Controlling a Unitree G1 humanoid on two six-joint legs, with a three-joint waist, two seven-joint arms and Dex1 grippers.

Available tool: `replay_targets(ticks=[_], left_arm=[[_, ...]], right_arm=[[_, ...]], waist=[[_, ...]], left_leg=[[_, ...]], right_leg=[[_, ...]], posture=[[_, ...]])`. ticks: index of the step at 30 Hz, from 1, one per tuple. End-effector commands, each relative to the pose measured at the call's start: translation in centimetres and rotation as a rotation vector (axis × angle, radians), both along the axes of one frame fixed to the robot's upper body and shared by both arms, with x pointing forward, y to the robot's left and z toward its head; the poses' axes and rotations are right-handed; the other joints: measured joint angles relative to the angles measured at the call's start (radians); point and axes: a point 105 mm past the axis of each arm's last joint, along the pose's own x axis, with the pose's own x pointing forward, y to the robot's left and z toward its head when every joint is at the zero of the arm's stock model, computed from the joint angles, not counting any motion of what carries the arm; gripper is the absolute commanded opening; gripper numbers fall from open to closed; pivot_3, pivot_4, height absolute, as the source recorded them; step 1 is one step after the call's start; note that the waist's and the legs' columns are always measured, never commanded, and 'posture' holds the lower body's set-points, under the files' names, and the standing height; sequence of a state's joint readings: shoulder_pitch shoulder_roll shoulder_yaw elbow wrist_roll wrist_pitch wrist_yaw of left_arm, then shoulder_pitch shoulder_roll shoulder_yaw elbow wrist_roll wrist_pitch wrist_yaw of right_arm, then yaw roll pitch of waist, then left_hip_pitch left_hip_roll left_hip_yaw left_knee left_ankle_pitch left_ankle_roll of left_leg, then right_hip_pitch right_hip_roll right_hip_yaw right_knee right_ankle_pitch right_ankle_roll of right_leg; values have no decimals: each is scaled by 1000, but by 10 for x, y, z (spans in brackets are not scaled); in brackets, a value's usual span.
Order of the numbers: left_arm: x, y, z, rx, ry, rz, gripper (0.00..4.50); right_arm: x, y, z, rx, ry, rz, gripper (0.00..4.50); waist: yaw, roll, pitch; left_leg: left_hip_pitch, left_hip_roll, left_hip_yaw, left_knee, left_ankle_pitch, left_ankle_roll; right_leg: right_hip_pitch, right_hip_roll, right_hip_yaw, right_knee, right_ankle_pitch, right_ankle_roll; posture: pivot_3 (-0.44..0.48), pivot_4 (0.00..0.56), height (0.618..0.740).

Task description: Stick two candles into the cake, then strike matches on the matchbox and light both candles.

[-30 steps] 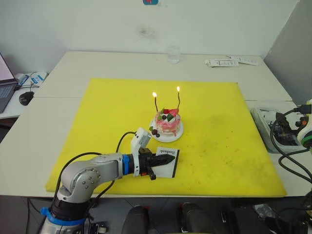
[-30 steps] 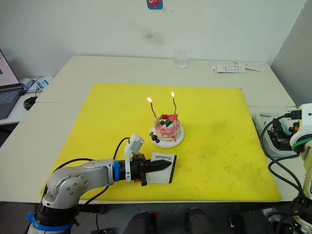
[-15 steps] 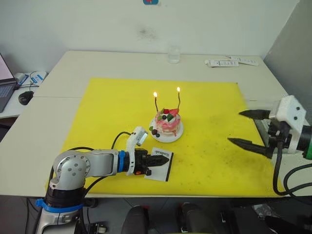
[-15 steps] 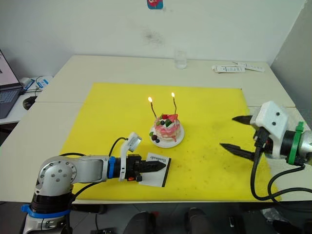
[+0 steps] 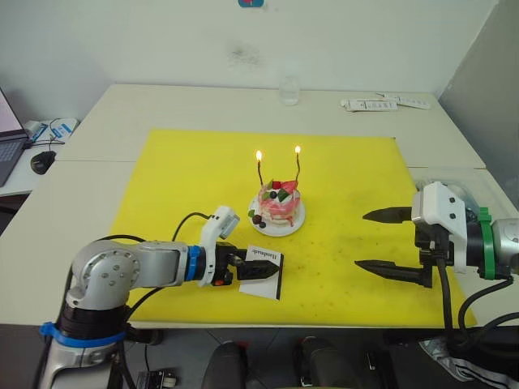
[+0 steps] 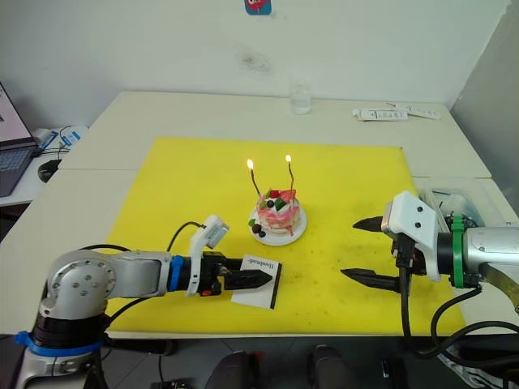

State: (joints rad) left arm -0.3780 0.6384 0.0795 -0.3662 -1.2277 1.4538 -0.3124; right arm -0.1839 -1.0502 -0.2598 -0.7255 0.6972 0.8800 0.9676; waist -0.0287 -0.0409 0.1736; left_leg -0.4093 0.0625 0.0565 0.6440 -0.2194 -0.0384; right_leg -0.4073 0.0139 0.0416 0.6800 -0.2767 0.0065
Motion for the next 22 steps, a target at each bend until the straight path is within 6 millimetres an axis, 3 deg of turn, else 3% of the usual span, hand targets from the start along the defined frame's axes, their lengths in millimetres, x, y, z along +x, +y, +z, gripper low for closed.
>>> replay_targets(ticks=[1,8,11,16,22], left_arm=[[-3,7,18,17,-89,-34,4484],[2,51,51,189,-433,-82,4484],[18,82,61,309,-635,-22,4484],[27,117,76,387,-819,47,4484],[23,117,73,339,-799,23,4484]], right_arm=[[-1,1,8,-13,-46,15,4500],[10,-18,23,-26,-170,-57,4500],[15,-34,35,-36,-223,-91,4500],[15,-49,54,-36,-237,-77,4500],[20,-48,55,-35,-232,-47,4500]], waist=[[0,0,0],[0,-1,1],[2,-1,1],[2,0,2],[1,0,2]], left_leg=[[0,0,0,0,0,0],[-1,0,1,-2,0,0],[-1,0,2,-3,0,0],[-2,0,3,-3,0,0],[-2,1,3,-4,0,0]], right_leg=[[0,0,0,0,0,0],[-2,-2,0,0,-1,-2],[-3,-4,0,-1,-2,-4],[-3,-6,0,-1,-2,-4],[-5,-6,0,-1,-2,-4]], posture=[[0,150,740],[0,150,740],[0,150,740],[0,150,740],[0,150,740]])
